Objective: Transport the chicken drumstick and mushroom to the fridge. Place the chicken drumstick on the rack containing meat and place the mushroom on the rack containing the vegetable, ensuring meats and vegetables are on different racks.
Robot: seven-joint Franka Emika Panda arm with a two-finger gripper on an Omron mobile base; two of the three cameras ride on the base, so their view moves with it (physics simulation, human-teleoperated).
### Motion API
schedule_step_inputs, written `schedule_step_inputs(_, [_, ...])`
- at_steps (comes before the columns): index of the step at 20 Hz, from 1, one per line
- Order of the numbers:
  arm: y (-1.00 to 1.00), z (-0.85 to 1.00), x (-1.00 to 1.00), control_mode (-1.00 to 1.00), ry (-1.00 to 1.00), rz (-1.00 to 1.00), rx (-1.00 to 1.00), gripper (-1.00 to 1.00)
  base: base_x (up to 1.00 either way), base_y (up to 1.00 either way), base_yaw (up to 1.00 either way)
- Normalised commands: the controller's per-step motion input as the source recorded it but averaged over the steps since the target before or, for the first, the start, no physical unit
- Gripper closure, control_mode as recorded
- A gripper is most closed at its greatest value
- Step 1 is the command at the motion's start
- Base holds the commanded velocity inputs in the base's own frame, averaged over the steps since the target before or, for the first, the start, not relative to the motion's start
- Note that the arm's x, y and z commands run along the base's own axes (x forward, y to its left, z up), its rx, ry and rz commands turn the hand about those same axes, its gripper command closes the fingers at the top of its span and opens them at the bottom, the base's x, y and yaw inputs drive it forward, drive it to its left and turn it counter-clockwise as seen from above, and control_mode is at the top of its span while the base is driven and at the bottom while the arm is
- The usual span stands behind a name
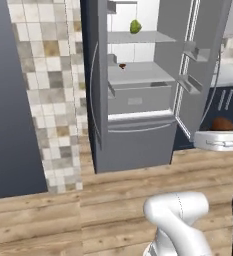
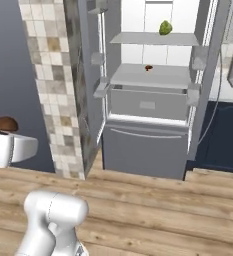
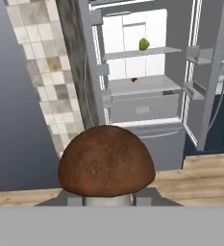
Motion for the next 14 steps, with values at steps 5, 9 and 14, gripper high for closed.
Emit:
schedule_step_inputs(5, [0.00, 0.00, 0.00, 1.00, 0.00, 0.00, 0.00, 1.00, 0.84, -0.47, 0.00])
schedule_step_inputs(9, [0.00, 0.00, 0.00, 1.00, 0.00, 0.00, 0.00, 1.00, 1.00, 0.03, 0.00])
schedule_step_inputs(14, [0.00, 0.00, 0.00, 1.00, 0.00, 0.00, 0.00, 1.00, 0.73, -0.20, 0.00])
